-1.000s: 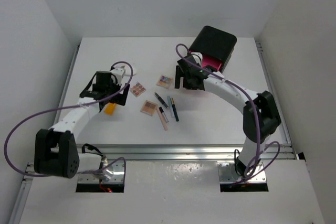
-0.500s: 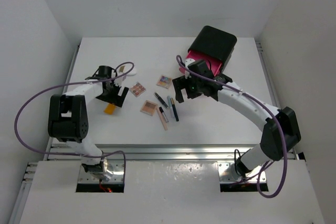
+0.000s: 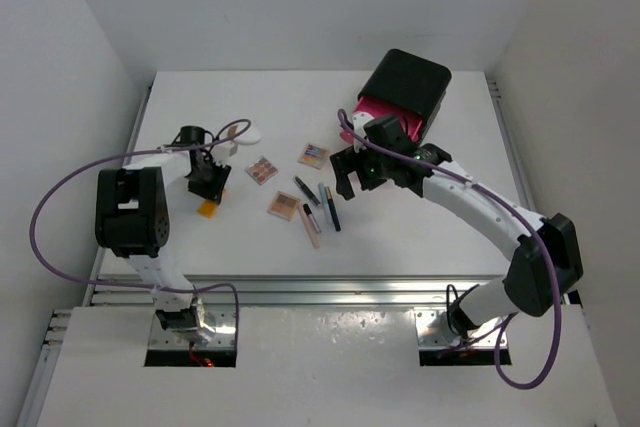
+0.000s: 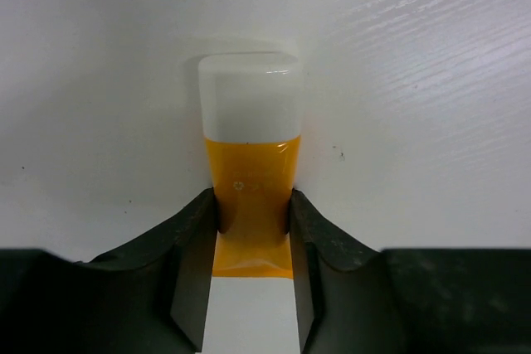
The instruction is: Organize the makeup
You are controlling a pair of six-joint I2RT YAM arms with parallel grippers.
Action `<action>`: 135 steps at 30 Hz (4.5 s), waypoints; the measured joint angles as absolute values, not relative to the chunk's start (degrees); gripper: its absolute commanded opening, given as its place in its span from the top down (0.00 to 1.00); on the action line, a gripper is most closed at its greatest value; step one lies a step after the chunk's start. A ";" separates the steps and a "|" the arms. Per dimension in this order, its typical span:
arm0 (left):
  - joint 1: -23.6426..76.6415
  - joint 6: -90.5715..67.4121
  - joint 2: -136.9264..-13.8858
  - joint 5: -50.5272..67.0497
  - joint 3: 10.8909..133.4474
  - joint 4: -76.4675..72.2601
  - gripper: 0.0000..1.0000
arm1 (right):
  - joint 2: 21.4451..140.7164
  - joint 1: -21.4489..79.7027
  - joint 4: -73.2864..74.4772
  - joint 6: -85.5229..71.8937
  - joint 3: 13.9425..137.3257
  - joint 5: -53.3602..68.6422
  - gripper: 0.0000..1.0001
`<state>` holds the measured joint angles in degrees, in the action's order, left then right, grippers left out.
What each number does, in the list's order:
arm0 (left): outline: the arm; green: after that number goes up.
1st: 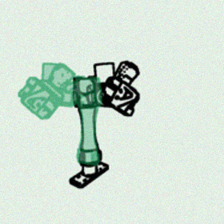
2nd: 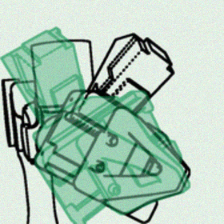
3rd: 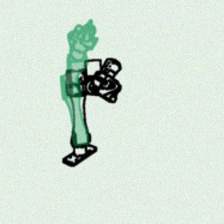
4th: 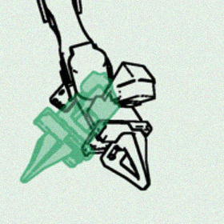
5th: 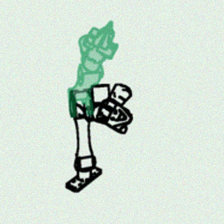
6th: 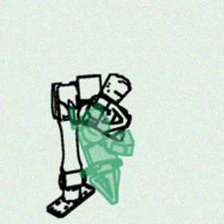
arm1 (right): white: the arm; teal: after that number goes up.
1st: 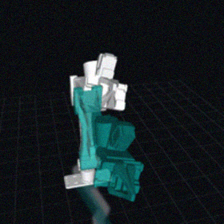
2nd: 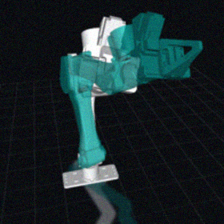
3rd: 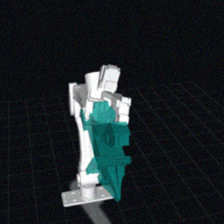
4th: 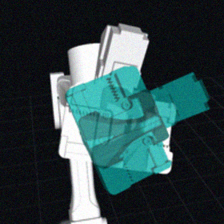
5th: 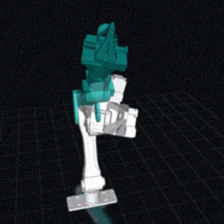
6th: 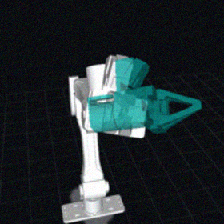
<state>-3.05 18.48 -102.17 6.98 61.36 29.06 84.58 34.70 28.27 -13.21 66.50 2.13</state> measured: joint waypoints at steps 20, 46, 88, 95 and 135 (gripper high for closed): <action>12.62 17.91 -99.09 5.58 101.71 37.41 0.64 | 69.23 23.11 30.30 -13.98 66.15 -5.69 0.00; 39.24 -7.60 -131.20 -0.58 129.51 28.42 0.50 | 57.58 12.36 41.54 -25.63 56.77 -14.13 0.04; 10.55 -13.74 -133.97 -13.52 118.61 28.95 0.00 | 62.39 15.03 45.17 -24.69 59.09 -11.88 0.03; 9.96 -11.92 -137.27 -16.32 118.78 25.76 0.00 | 63.07 17.04 46.15 -25.56 58.39 -13.54 0.03; 8.27 -10.20 -126.30 -10.17 96.05 19.29 0.00 | 65.41 20.88 47.29 -26.11 57.01 -17.04 0.02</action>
<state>8.27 -10.20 -126.30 -10.17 96.05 19.29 65.41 20.88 47.29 -26.11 57.01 -17.04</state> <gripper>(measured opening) 0.997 0.981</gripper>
